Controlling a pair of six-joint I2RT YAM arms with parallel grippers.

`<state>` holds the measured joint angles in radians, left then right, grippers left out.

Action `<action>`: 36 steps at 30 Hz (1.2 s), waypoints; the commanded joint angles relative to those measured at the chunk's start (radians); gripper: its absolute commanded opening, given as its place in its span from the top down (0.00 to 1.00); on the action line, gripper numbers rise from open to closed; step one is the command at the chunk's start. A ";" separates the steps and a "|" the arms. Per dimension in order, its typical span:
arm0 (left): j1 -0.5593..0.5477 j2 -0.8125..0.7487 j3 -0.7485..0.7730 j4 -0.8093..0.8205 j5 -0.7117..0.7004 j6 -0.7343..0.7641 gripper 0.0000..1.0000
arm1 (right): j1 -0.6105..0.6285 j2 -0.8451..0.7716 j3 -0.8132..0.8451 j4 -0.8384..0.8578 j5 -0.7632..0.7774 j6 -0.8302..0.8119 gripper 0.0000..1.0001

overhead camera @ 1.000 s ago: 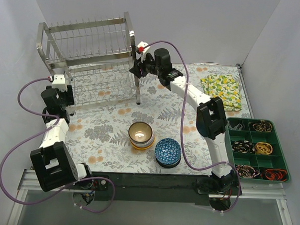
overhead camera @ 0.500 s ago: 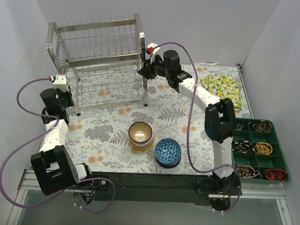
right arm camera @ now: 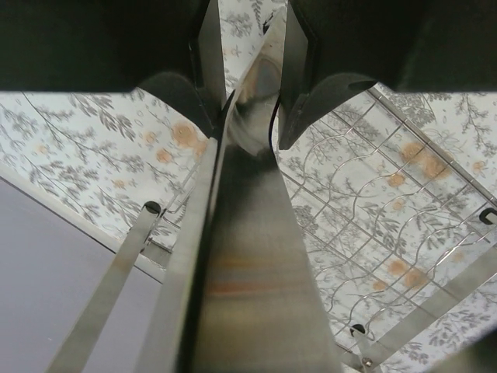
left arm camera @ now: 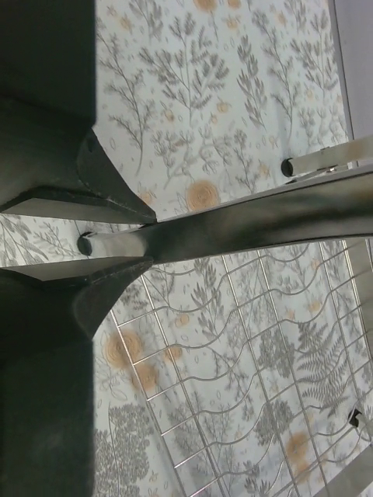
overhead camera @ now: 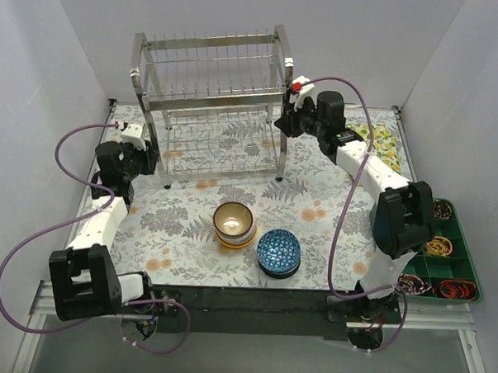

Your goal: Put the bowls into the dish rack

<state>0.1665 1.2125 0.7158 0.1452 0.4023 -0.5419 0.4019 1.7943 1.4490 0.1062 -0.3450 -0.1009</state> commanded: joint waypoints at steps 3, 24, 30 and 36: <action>-0.128 0.083 0.016 0.080 0.075 -0.095 0.95 | -0.057 -0.148 -0.101 -0.091 0.077 -0.192 0.80; -0.507 0.236 0.182 0.079 -0.006 -0.067 1.00 | -0.343 -0.313 -0.306 -0.132 0.074 -0.309 0.79; -0.562 0.199 0.152 0.027 -0.032 -0.079 1.00 | -0.379 -0.262 -0.260 -0.132 0.058 -0.310 0.78; -0.561 0.144 0.166 -0.085 -0.181 -0.075 0.63 | -0.379 -0.280 -0.231 -0.193 0.047 -0.299 0.55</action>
<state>-0.3481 1.4334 0.8780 0.2066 0.2176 -0.6075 0.0002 1.5196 1.1767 0.0502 -0.3897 -0.1658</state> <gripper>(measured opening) 0.253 0.383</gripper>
